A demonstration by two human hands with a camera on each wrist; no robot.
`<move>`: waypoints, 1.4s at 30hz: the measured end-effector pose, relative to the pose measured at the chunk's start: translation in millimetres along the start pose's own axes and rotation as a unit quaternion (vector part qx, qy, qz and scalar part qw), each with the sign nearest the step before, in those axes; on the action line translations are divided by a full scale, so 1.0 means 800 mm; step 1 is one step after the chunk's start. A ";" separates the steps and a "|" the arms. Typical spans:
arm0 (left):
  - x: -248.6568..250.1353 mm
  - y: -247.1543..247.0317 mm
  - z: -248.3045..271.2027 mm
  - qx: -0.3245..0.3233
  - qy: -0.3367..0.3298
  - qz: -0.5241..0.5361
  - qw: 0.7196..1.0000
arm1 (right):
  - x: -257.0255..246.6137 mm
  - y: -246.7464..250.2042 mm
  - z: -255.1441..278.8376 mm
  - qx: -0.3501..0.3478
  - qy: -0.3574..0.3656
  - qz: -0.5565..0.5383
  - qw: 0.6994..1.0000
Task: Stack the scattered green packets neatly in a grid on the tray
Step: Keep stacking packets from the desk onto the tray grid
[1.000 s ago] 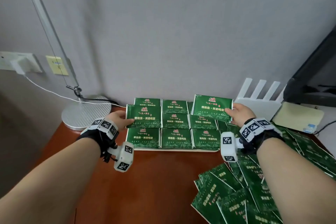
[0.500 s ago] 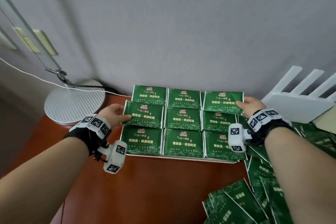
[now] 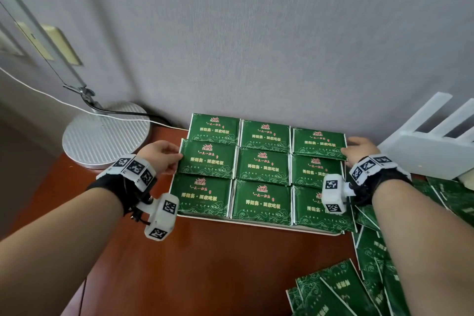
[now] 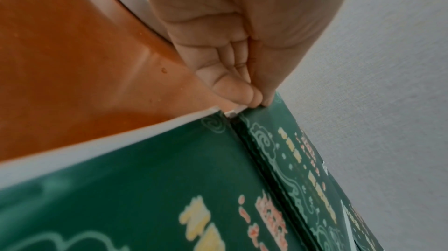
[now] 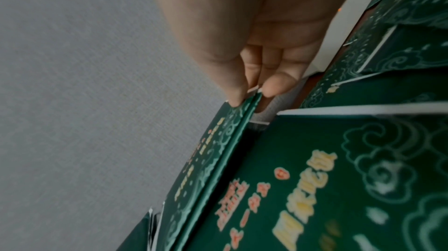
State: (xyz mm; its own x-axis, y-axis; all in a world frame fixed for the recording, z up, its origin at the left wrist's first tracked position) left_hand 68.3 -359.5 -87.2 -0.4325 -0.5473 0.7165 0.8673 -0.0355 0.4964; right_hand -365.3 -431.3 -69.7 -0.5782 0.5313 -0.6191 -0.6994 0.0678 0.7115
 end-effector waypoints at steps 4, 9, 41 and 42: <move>0.002 -0.003 -0.002 -0.002 0.002 0.009 1.000 | 0.004 -0.006 -0.009 0.014 0.005 -0.027 1.000; 0.004 -0.003 -0.004 -0.007 0.005 -0.010 1.000 | 0.006 -0.011 -0.015 0.035 0.021 -0.022 0.999; 0.063 -0.049 0.153 -0.031 -0.192 -0.228 0.954 | -0.058 0.119 0.235 0.023 0.211 0.188 0.959; 0.066 -0.066 0.168 -0.056 -0.208 -0.250 0.944 | -0.051 0.123 0.250 0.017 0.218 0.190 0.957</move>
State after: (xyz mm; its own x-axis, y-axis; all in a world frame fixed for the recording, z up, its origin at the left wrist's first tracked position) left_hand -33.7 -273.8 -9.6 -0.8337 -0.0642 0.5485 0.5398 -0.3037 0.7851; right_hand -326.1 -277.5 91.9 -0.9138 0.1203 -0.3880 -0.3940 -0.0292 0.9187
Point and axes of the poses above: each hand's wrist, its own z-axis away from the middle knuckle, its own y-axis out of the back of the hand, x = y × z, the point moved 6 cm from there along -z, towards the middle knuckle, and after that the axes turned 2 degrees about -z, right-handed, at the moved point
